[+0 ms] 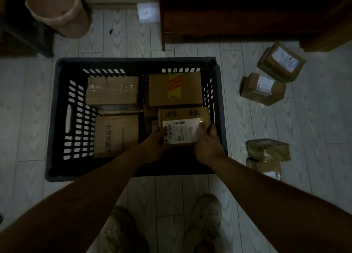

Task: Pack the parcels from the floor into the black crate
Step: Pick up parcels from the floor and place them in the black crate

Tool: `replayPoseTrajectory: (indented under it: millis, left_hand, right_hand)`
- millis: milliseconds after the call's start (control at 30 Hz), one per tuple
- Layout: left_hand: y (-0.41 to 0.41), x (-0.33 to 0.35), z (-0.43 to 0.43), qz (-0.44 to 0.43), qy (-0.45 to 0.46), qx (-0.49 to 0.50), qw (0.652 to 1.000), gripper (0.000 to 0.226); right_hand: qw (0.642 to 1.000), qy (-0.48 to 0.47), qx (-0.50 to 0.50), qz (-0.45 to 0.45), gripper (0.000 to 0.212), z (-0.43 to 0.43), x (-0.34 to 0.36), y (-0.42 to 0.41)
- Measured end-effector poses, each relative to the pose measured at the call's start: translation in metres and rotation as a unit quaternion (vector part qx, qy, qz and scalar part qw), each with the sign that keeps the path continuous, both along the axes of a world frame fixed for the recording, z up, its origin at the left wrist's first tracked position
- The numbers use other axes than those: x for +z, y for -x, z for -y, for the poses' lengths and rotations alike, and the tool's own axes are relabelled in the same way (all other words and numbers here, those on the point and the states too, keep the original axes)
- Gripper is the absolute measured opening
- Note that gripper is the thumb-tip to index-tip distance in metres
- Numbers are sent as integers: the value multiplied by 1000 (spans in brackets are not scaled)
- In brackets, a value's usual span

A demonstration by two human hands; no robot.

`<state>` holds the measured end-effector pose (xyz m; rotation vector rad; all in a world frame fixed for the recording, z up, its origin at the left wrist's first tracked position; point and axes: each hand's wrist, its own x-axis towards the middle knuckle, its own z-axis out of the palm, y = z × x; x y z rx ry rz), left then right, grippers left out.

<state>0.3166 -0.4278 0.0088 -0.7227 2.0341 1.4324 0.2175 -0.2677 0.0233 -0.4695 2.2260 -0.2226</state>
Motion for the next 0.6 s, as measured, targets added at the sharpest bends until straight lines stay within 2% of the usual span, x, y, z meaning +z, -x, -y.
replayPoseTrajectory:
  millis: [67, 167, 333, 467, 600]
  left_hand:
    - [0, -6, 2, 33, 47, -70, 996, 71]
    - [-6, -5, 6, 79, 34, -144, 986, 78]
    - [-4, 24, 10, 24, 96, -109, 989, 58]
    - [-10, 69, 22, 28, 86, -142, 986, 67]
    - [-29, 144, 23, 23, 56, -64, 996, 67]
  right_hand:
    - [999, -18, 27, -19, 82, -1, -3, -5]
    - [996, -35, 59, -53, 85, -4, -7, -15]
    - [999, -14, 38, 2, 81, -1, 6, -11]
    - [999, 34, 18, 17, 74, -4, 48, -6]
    - [998, 54, -13, 34, 58, -13, 123, -6]
